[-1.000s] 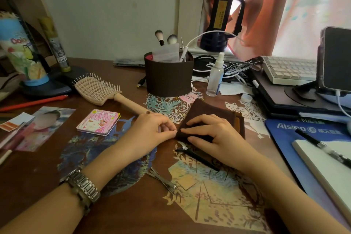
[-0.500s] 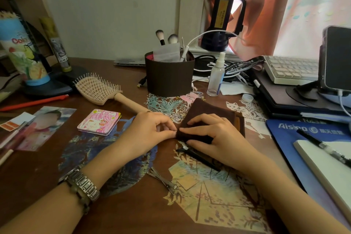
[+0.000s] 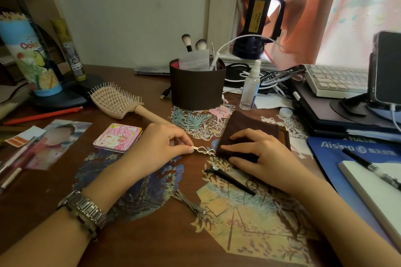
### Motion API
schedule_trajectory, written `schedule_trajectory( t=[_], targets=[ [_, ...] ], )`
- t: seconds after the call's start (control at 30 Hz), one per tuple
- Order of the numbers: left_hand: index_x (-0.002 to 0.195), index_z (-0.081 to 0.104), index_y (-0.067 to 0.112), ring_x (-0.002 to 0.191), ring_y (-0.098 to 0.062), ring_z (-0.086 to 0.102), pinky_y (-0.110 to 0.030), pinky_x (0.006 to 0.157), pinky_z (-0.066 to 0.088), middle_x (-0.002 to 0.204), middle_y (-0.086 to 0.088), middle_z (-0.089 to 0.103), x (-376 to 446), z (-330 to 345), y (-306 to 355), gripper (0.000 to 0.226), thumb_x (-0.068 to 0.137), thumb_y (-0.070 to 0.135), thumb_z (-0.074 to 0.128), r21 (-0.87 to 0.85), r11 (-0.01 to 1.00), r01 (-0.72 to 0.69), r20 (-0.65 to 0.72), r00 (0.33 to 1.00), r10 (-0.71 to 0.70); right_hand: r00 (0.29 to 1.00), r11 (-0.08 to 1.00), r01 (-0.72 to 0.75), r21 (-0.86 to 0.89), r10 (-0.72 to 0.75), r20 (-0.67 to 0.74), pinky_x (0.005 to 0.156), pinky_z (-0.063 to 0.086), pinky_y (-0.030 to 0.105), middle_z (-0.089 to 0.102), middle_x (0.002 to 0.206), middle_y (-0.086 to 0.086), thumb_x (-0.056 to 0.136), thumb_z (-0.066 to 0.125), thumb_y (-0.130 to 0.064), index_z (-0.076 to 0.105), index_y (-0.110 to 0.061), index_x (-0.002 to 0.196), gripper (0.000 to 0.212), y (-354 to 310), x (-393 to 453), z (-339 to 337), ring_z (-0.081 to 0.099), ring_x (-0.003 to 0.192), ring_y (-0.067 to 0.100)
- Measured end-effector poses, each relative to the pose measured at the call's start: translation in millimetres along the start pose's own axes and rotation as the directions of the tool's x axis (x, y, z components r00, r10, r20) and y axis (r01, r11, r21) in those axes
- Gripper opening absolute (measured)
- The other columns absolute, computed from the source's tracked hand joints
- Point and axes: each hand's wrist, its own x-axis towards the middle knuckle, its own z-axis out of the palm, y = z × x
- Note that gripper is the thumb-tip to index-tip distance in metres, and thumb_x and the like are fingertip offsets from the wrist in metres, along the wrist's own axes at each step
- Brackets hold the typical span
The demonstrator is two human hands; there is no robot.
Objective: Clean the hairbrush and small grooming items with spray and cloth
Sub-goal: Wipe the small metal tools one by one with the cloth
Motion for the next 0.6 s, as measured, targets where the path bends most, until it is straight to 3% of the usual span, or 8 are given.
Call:
schedule_trajectory(
  t=[0.17, 0.27, 0.43, 0.5, 0.6],
  targets=[
    [0.092, 0.076, 0.026, 0.073, -0.002, 0.056, -0.013, 0.063, 0.043, 0.078, 0.013, 0.063, 0.0, -0.1, -0.6, 0.012, 0.080, 0.026, 0.072, 0.041, 0.999, -0.016, 0.029, 0.999, 0.015, 0.999, 1.000, -0.003, 0.026, 0.004, -0.054, 0.096, 0.047, 0.030, 0.055, 0.126, -0.017, 0.087, 0.055, -0.044, 0.063, -0.037, 0.120, 0.035, -0.7, -3.5, -1.4, 0.050, 0.114, 0.001],
    [0.094, 0.075, 0.028, 0.082, -0.001, 0.058, -0.018, 0.074, 0.047, 0.089, 0.013, 0.066, -0.2, -2.5, -0.6, 0.013, 0.082, 0.027, 0.069, 0.041, 0.999, -0.028, 0.057, 0.998, 0.025, 0.996, 0.999, -0.011, 0.050, 0.015, -0.090, 0.092, 0.050, 0.031, 0.058, 0.123, -0.017, 0.087, 0.058, -0.040, 0.065, -0.035, 0.117, 0.031, -1.4, -3.3, 0.6, 0.053, 0.112, 0.001],
    [0.092, 0.076, 0.029, 0.093, 0.000, 0.059, -0.016, 0.079, 0.047, 0.093, 0.012, 0.068, -2.2, -7.3, 3.1, 0.012, 0.082, 0.030, 0.069, 0.003, 1.000, -0.008, 0.115, 0.993, 0.007, 0.986, 0.978, -0.032, 0.206, 0.065, -0.155, 0.091, 0.050, 0.026, 0.062, 0.111, -0.020, 0.088, 0.060, -0.031, 0.067, -0.032, 0.112, 0.025, -0.6, -2.2, 1.0, 0.057, 0.104, -0.003],
    [0.089, 0.075, 0.030, 0.088, 0.005, 0.058, -0.010, 0.070, 0.046, 0.087, 0.016, 0.067, -2.4, -7.8, 4.7, 0.010, 0.081, 0.031, 0.070, -0.018, 1.000, 0.026, 0.129, 0.991, -0.023, 0.979, 0.964, -0.043, 0.262, 0.093, -0.181, 0.089, 0.050, 0.023, 0.064, 0.106, -0.020, 0.088, 0.061, -0.027, 0.068, -0.032, 0.110, 0.023, -0.5, -1.7, 0.3, 0.059, 0.100, -0.004],
    [0.083, 0.076, 0.027, 0.071, 0.013, 0.056, -0.004, 0.058, 0.039, 0.063, 0.023, 0.062, -2.6, -5.3, 6.9, 0.006, 0.078, 0.030, 0.074, -0.055, 0.996, 0.075, 0.131, 0.989, -0.067, 0.978, 0.957, -0.052, 0.287, 0.106, -0.178, 0.087, 0.050, 0.021, 0.064, 0.104, -0.019, 0.088, 0.061, -0.027, 0.068, -0.032, 0.110, 0.023, -1.5, -2.0, -0.2, 0.060, 0.099, -0.003]
  ],
)
